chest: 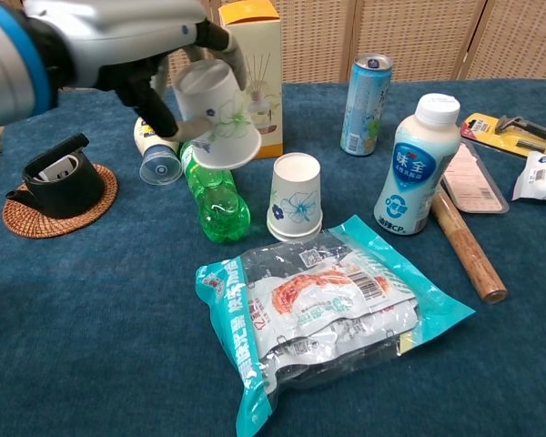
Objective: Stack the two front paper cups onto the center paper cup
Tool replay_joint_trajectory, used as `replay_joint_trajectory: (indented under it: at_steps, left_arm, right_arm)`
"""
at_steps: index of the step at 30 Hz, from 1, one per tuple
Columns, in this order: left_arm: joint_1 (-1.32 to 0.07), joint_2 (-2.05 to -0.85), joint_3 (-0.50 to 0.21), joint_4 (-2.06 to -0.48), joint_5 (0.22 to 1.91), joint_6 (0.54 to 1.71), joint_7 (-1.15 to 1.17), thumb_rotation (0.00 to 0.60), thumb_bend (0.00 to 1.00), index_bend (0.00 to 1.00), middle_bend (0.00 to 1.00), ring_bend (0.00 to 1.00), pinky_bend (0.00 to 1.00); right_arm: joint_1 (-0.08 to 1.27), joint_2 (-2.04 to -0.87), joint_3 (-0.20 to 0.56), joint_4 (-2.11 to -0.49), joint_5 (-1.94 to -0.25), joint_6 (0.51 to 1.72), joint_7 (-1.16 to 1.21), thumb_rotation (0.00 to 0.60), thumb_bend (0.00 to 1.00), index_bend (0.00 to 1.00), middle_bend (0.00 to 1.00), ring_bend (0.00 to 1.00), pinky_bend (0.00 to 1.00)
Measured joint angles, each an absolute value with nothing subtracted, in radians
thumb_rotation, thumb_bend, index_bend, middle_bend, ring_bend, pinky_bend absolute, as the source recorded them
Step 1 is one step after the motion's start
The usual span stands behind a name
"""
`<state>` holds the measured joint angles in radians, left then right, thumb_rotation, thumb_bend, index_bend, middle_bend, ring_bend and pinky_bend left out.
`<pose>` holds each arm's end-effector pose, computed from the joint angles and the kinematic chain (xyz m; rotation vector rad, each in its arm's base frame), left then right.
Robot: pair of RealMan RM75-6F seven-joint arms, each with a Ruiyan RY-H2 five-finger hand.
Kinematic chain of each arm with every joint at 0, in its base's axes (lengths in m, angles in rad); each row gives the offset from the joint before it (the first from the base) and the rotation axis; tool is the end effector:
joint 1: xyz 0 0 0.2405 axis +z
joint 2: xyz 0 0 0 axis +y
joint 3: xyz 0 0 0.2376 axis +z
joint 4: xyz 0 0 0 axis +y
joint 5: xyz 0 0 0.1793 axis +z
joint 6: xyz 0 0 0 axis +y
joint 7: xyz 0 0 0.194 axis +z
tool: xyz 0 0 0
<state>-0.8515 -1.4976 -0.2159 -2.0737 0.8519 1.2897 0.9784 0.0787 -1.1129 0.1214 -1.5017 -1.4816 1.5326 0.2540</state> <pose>-0.0184 0.3146 0.0309 -1.9135 -0.7358 -0.9406 -0.2932 -0.2379 0.2150 1.2443 -0.9187 1.0859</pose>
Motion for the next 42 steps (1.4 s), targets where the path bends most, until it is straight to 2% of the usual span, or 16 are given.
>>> replay_joint_trajectory:
  at_steps: [14, 25, 42]
  left_arm:
    - [-0.977, -1.612, -0.3, -1.987, 0.668, 1.3, 1.019, 0.6, 0.47, 0.27, 0.24, 0.28, 0.5]
    - [-1.038, -1.655, -0.305, -1.963, 0.602, 1.322, 1.046, 0.6, 0.47, 0.27, 0.24, 0.28, 0.5]
    - [-1.086, -1.709, -0.304, -1.887, 0.588, 1.321, 1.017, 0.6, 0.47, 0.27, 0.24, 0.28, 0.5]
  right_arm:
    - [0.078, -1.114, 0.124, -1.498, -1.48, 1.53, 0.255, 0.6, 0.19, 0.18, 0.06, 0.0, 0.25]
    - [0.077, -1.112, 0.128, -1.497, -1.475, 1.531, 0.263, 0.6, 0.19, 0.18, 0.06, 0.0, 0.25]
    - [0.075, -1.109, 0.129, -1.501, -1.472, 1.527, 0.277, 0.6, 0.19, 0.18, 0.06, 0.0, 0.25]
